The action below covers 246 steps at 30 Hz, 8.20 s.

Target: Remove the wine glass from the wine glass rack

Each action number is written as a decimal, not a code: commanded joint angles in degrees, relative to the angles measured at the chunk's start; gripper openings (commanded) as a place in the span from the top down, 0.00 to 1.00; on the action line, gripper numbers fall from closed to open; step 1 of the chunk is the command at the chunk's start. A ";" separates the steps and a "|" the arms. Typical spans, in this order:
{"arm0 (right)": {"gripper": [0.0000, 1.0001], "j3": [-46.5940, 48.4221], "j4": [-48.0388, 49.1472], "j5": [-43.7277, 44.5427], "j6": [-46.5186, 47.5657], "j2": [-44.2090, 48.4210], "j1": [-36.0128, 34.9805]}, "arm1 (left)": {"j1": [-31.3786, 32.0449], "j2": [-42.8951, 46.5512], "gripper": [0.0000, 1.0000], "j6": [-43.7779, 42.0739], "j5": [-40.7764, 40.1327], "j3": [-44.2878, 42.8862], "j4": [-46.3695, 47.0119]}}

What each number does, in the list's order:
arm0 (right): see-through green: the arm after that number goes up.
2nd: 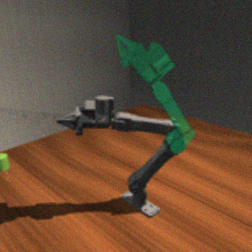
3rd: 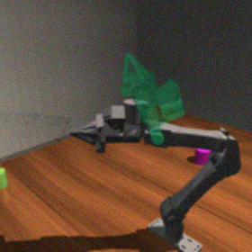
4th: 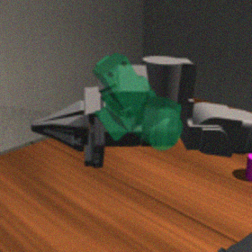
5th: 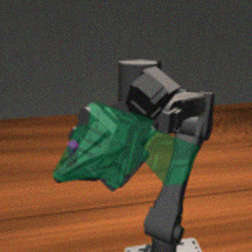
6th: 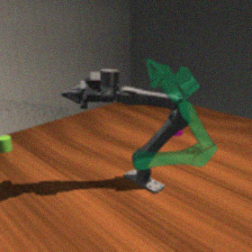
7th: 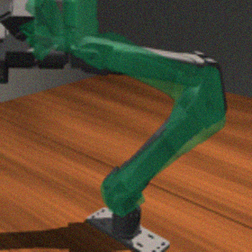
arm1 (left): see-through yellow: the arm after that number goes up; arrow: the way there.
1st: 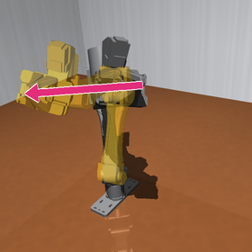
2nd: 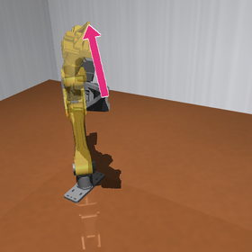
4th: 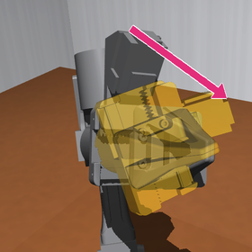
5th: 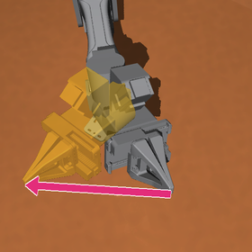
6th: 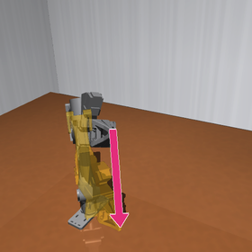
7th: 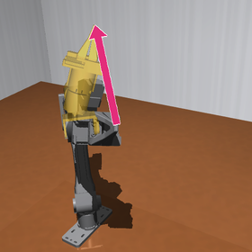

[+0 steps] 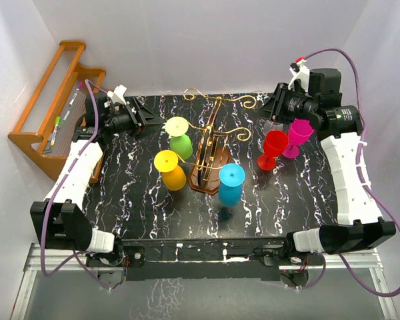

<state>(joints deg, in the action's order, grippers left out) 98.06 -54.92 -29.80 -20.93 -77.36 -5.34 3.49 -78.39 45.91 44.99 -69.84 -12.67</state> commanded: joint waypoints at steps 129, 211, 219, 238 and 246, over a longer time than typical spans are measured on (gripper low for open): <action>0.80 -4.80 11.52 -1.10 -2.54 4.20 -2.81 | 6.97 5.12 1.00 20.77 17.65 4.20 21.37; 0.92 -13.28 87.29 -41.22 -33.03 6.40 -21.37 | 12.86 23.89 0.11 49.70 20.01 18.91 106.09; 0.92 2.77 45.51 -7.07 -4.29 7.72 -21.10 | 12.87 31.13 0.11 26.10 22.37 18.62 68.85; 0.92 20.18 -13.13 67.72 5.52 -6.36 0.44 | 12.81 13.57 0.18 -15.56 -18.49 -20.12 -15.72; 0.92 2.47 -13.23 47.83 3.31 -0.49 11.18 | 11.49 1.28 0.20 -15.44 -25.47 -29.41 -28.32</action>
<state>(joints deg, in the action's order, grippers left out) 104.49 -67.85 28.01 -15.57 -83.05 3.51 15.86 -76.31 31.31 24.60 -97.89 -32.62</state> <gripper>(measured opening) 0.089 0.801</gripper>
